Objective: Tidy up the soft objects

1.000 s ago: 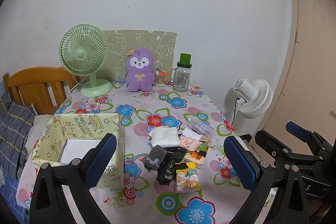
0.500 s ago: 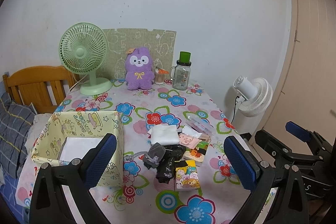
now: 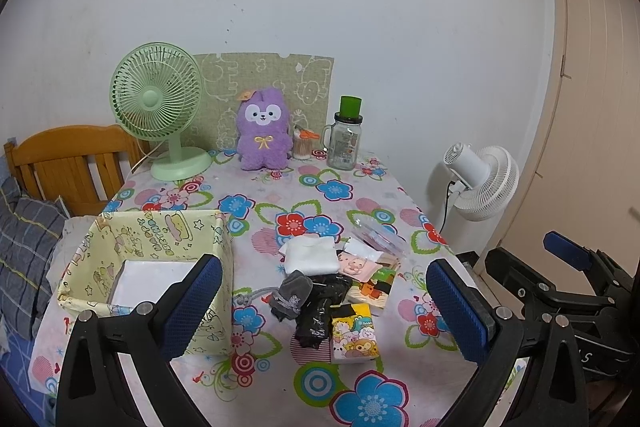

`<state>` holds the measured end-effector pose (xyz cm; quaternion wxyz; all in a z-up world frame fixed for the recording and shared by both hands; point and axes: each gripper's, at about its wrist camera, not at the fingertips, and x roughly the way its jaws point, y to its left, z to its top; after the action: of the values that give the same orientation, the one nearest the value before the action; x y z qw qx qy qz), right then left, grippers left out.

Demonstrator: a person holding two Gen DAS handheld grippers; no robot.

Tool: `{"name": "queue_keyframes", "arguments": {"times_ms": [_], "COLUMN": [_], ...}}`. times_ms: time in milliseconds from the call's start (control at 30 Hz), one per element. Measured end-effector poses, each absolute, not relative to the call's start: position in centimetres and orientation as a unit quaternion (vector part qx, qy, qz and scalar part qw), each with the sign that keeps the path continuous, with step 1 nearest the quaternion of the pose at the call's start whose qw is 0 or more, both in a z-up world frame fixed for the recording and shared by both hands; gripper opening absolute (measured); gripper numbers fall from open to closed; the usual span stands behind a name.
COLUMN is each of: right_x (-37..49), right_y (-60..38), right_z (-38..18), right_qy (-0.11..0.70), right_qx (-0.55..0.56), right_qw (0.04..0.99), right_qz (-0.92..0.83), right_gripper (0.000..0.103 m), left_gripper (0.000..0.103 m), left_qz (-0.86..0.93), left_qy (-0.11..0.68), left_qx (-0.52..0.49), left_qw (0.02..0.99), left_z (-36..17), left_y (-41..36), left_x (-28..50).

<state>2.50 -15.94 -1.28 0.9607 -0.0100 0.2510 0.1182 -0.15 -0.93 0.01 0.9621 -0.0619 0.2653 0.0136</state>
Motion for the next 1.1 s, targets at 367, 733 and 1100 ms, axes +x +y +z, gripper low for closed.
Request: {"name": "queue_keyframes", "arguments": {"times_ms": [367, 733, 1100], "right_x": [2.9, 3.5, 4.6], "right_y": [-16.0, -16.3, -16.9], "right_z": [-1.7, -2.5, -4.2], "right_qy": [0.256, 0.268, 0.290], "right_qx": [-0.009, -0.007, -0.004], "right_qw": [0.959, 0.957, 0.951], "right_qz": [0.120, 0.115, 0.108], "right_gripper": [0.103, 0.103, 0.103], "left_gripper": [0.103, 0.103, 0.103], "left_qz": [0.014, 0.010, -0.001], "left_qy": [0.269, 0.279, 0.299], "left_qx": [-0.060, -0.059, -0.057], "left_qw": [0.961, 0.959, 0.953], "left_z": [-0.3, -1.0, -2.5], "left_y": [-1.2, -1.2, -2.0], "left_x": [0.0, 0.6, 1.6]}}
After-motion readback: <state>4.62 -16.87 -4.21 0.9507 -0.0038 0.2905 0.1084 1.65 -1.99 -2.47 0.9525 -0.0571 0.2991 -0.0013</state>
